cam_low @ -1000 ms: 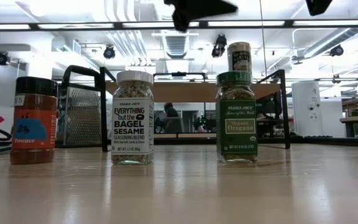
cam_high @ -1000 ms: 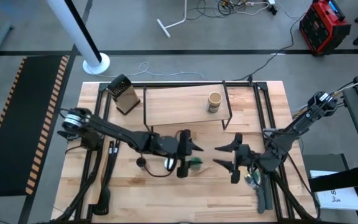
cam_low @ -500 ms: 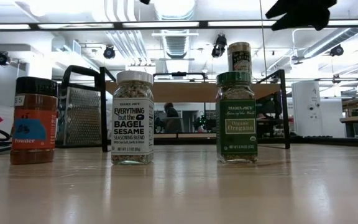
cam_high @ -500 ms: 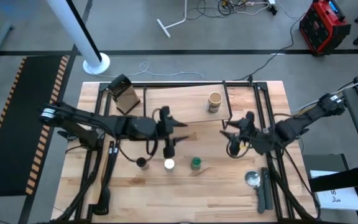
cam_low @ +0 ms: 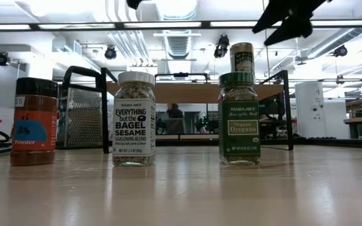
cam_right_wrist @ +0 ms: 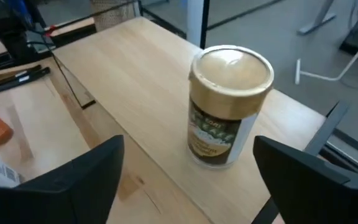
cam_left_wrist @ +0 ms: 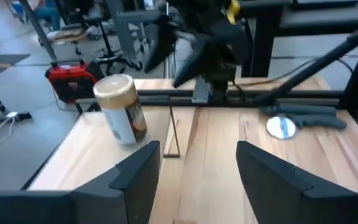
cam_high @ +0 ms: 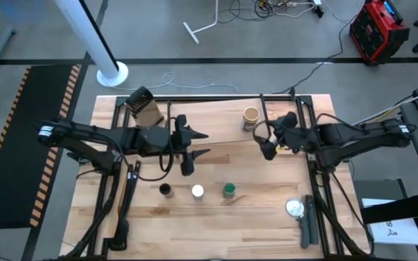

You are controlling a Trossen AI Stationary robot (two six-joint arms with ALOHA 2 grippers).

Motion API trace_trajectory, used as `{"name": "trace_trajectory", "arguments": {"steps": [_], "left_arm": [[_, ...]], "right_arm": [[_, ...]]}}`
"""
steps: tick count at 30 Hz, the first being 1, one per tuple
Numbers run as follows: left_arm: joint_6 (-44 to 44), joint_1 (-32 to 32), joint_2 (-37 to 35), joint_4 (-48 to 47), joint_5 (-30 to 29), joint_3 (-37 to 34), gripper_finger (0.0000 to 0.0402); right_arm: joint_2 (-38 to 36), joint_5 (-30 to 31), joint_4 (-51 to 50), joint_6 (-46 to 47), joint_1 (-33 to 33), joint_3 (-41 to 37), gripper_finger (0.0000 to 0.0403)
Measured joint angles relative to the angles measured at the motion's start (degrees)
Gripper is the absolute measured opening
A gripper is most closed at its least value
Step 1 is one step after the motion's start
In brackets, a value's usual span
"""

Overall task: Shelf spices
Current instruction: Remove the brown seasoning bottle from the shelf

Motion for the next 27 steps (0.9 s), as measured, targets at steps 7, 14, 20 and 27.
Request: {"name": "trace_trajectory", "arguments": {"steps": [7, 14, 20, 27], "left_arm": [[0.02, 1.62, -2.32, 7.26, -0.43, -4.23, 0.0193], [-0.64, 3.32, -5.96, 4.43, -0.49, -4.23, 0.0203], [-1.07, 3.26, -7.33, 3.22, -0.44, -4.65, 0.0213], [-1.42, 3.25, -8.36, 0.29, -0.44, -4.65, 0.0213]], "right_arm": [[3.24, -7.5, 0.28, -5.37, -10.05, 0.5, 0.0345], [8.38, -14.71, 0.28, -9.14, -16.25, 4.94, 0.0346], [15.03, -18.22, -2.46, -11.49, -19.64, 11.96, 0.0346], [22.64, -21.71, -12.16, -11.87, -22.05, 21.48, 0.0346]]}}
